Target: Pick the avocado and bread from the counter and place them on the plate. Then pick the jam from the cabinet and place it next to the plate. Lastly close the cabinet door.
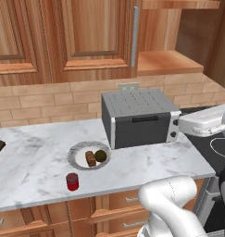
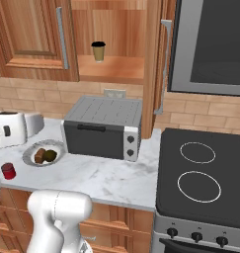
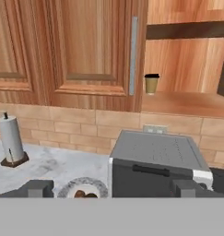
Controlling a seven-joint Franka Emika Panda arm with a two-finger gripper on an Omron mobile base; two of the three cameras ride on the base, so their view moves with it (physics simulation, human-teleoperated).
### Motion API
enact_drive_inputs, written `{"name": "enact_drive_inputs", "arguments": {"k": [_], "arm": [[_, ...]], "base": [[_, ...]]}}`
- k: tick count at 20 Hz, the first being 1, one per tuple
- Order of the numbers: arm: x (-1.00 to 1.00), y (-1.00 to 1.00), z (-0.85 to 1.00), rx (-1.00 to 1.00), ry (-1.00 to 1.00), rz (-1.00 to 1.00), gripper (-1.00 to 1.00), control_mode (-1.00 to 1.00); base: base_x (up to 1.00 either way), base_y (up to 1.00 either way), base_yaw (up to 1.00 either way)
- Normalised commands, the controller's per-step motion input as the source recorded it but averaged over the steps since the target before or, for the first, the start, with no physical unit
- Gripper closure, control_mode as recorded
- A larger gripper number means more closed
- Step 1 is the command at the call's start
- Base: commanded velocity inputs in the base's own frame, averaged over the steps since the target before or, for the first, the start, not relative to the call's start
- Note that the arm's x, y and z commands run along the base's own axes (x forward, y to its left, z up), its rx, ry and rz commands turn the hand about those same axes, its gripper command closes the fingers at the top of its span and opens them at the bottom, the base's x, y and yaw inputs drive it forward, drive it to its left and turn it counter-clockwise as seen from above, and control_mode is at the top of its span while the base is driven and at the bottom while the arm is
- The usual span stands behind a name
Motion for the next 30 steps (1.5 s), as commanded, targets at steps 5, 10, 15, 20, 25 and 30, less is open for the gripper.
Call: {"name": "enact_drive_inputs", "arguments": {"k": [5,10,15,20,25,30], "arm": [[-0.78,-0.65,0.17,-0.06,-0.30,0.00,-1.00,-1.00],[-0.27,-0.09,0.09,-0.02,-0.10,0.00,-1.00,-1.00],[-0.13,-0.27,0.07,0.06,-0.05,-0.02,-1.00,-1.00],[-0.09,-0.49,0.07,0.09,-0.03,-0.04,-1.00,-1.00],[-0.06,-0.50,0.08,0.12,-0.04,-0.01,-1.00,-1.00],[-0.02,-0.51,0.05,0.11,-0.03,-0.01,-1.00,-1.00]], "base": [[0.00,0.00,0.00],[0.00,0.00,0.00],[0.00,0.00,0.00],[0.00,0.00,0.00],[0.00,0.00,0.00],[0.00,0.00,0.00]]}}
